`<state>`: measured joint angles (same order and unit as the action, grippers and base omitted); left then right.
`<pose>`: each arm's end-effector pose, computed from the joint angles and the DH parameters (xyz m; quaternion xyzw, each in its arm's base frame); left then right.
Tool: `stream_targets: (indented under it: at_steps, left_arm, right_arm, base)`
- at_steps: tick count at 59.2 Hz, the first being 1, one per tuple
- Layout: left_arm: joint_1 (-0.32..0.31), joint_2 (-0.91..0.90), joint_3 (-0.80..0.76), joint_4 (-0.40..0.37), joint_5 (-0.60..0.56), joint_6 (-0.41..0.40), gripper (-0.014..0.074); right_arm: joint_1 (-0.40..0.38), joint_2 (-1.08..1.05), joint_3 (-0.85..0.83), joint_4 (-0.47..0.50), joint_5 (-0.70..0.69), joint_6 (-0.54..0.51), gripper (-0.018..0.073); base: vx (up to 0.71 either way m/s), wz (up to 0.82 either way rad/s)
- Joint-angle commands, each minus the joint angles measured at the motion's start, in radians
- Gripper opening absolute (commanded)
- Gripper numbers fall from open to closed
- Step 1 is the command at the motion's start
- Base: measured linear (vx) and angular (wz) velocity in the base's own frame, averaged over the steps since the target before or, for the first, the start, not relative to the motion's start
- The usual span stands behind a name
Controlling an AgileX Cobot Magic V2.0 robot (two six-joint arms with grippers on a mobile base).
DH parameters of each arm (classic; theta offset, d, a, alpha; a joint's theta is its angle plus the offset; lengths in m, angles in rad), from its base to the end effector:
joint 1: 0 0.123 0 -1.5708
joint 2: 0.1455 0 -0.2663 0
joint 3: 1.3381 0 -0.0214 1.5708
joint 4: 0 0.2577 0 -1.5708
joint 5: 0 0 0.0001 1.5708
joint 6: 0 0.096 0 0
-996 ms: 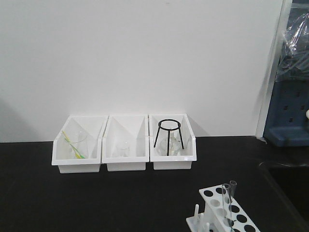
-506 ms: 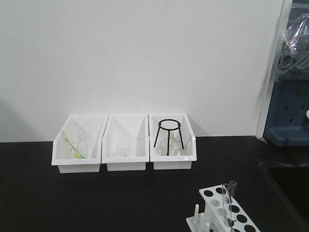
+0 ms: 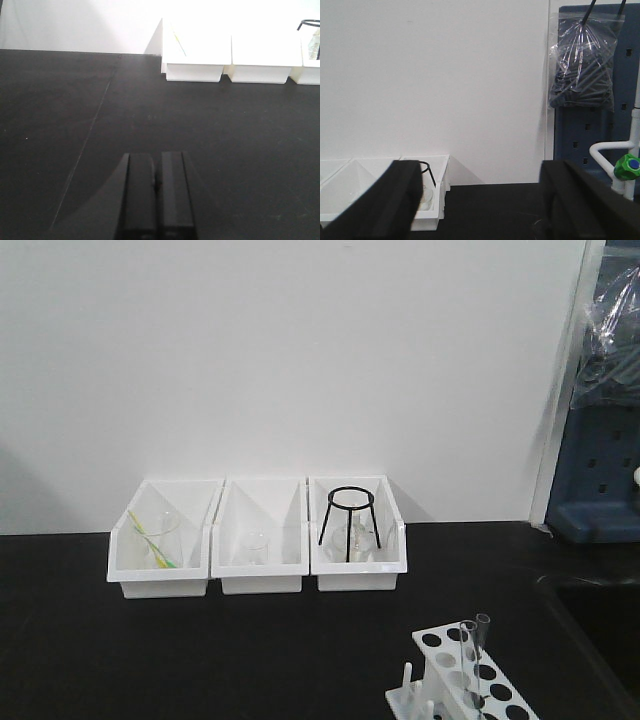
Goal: Flip and reinsert test tube from rack
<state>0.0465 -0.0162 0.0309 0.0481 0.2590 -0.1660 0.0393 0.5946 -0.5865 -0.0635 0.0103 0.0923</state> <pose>0.0856 0.0052 0.1795 -0.0677 0.7668 -0.0186 0.6380 0.1542 0.0060 0.3508 -0.0033 0.6824 0.0247 0.7306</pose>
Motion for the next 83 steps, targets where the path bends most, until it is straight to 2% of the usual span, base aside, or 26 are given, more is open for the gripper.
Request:
stream_targets:
  at_steps: [1,6,17,29,38,47,51,58,61,83]
  left_arm:
    - [-0.008,-0.011,0.002,-0.005,-0.079,0.000,-0.0006]
    - [-0.008,-0.011,0.002,-0.005,-0.079,0.000,-0.0006]
    - [-0.008,-0.011,0.002,-0.005,-0.079,0.000,-0.0006]
    - [-0.008,-0.011,0.002,-0.005,-0.079,0.000,-0.0006]
    - [-0.008,-0.011,0.002,-0.005,-0.079,0.000,-0.0006]
    - [-0.008,-0.011,0.002,-0.005,-0.079,0.000,-0.0006]
    - [-0.008,-0.011,0.002,-0.005,-0.079,0.000,-0.0006]
    - [-0.008,-0.011,0.002,-0.005,-0.079,0.000,-0.0006]
    - [-0.008,-0.011,0.002,-0.005,-0.079,0.000,-0.0006]
    - [-0.008,-0.011,0.002,-0.005,-0.079,0.000,-0.0006]
  right_arm:
    - [-0.005,0.005,-0.037,-0.005,-0.089,-0.011,0.0689]
    - [-0.005,0.005,-0.037,-0.004,-0.089,-0.009,0.0710]
    - [-0.003,0.026,-0.037,-0.014,-0.154,0.000,0.0682]
    - [0.077,0.169,0.008,-0.141,-0.261,0.008,0.0608]
    - [0.115,0.312,0.102,-0.132,-0.427,0.013,0.0566]
    - [0.115,0.455,0.188,-0.144,-0.636,0.096,0.0565]
    - [0.115,0.526,0.197,-0.185,-0.705,0.120,0.0565]
    - [0.115,0.640,0.193,-0.311,-0.839,0.141,0.0565]
    - [0.115,0.686,0.185,-0.331,-0.884,0.145,0.0565]
    - [0.115,0.931,0.043,-0.371,-0.942,0.150,0.0565]
  base:
    - [0.00,0.00]
    - [0.00,0.00]
    - [0.00,0.00]
    - [0.00,0.00]
    - [0.00,0.00]
    - [0.00,0.00]
    - [0.00,0.00]
    - [0.00,0.00]
    - [0.00,0.00]
    - [0.00,0.00]
